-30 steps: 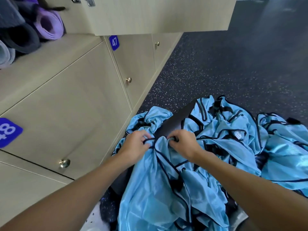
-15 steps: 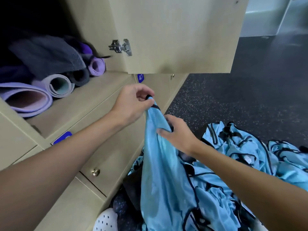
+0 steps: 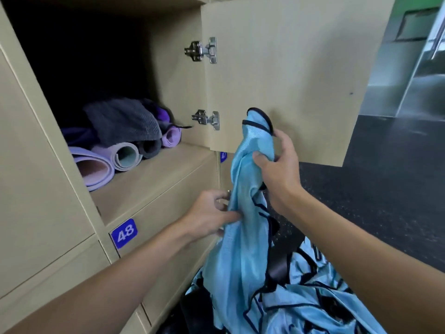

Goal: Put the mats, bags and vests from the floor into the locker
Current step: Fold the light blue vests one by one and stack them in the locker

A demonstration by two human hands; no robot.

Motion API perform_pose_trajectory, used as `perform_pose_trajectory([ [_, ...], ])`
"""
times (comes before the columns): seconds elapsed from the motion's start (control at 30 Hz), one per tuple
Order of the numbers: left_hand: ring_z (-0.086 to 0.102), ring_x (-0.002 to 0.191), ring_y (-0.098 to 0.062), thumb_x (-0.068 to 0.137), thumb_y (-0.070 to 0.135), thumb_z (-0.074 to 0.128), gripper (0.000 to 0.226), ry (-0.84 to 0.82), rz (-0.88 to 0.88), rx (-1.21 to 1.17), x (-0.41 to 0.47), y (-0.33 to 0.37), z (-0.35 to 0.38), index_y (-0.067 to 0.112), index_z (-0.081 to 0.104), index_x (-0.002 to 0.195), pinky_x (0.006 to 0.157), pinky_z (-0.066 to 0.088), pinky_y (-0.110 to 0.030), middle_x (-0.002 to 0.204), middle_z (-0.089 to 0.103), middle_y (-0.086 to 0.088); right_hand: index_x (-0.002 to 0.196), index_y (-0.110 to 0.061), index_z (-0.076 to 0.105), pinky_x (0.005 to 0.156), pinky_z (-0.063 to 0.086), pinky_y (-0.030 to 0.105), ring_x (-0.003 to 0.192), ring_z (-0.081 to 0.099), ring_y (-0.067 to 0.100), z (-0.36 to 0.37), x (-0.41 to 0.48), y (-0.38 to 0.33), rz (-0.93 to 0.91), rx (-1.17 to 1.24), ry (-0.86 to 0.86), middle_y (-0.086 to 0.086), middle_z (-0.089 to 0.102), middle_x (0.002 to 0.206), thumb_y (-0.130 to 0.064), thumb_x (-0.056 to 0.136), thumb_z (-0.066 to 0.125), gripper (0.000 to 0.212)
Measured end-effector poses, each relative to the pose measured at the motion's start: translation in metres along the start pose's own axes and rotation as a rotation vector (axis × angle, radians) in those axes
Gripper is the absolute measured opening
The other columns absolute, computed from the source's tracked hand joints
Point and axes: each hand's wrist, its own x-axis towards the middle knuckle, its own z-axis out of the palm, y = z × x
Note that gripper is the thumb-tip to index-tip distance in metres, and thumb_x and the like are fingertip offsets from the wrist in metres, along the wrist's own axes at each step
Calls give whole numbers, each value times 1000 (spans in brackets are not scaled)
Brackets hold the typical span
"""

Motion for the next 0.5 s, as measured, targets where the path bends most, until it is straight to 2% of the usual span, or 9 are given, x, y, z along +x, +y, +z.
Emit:
perform_pose_trajectory([
  [0.07,69,65,-20,86,2,72,20,109,27,-82,2,5,-1,1,66,106,50,52,-26,92,75,-16,140,-34,41,81,59,30,94,67,13,-3,1,3,-30,-51,2,-4,65,107,3,93,55,61],
  [0.13,65,57,-15,88,-1,68,11,233,62,-190,6,15,-6,3,67,98,47,50,-24,82,74,-10,132,-30,48,87,55,27,101,63,11,-6,1,8,-77,-183,-17,-7,61,112,6,93,51,53],
  [0.23,59,47,-10,87,-1,69,12,414,99,-373,9,30,-20,10,67,90,42,46,-19,71,72,0,127,-25,55,100,43,24,114,49,11,-7,-6,15,-112,-453,-119,-1,47,127,9,90,46,51],
  [0.3,58,45,-11,88,-1,68,12,473,114,-441,7,39,-27,10,67,90,40,44,-19,76,72,-4,130,-24,54,108,36,26,119,43,6,-3,-13,17,-93,-478,-249,-3,41,136,-1,93,48,44],
  [0.37,57,45,-12,91,-1,64,10,470,113,-494,4,47,-31,9,67,94,40,43,-20,80,71,-8,129,-28,52,112,35,32,123,44,3,5,-22,18,-50,-373,-400,-7,41,138,-25,94,54,35],
  [0.4,58,46,-14,92,0,62,11,444,107,-520,3,50,-33,8,67,98,43,45,-21,81,70,-9,130,-31,51,112,36,35,125,44,3,9,-25,19,-61,-341,-464,-7,42,137,-34,92,56,38],
  [0.5,59,63,-24,95,8,56,16,316,107,-602,-2,60,-37,3,67,106,61,51,-34,84,69,-13,140,-36,37,111,39,36,132,43,5,20,-29,24,-133,-353,-533,-5,43,139,-47,80,70,69],
])
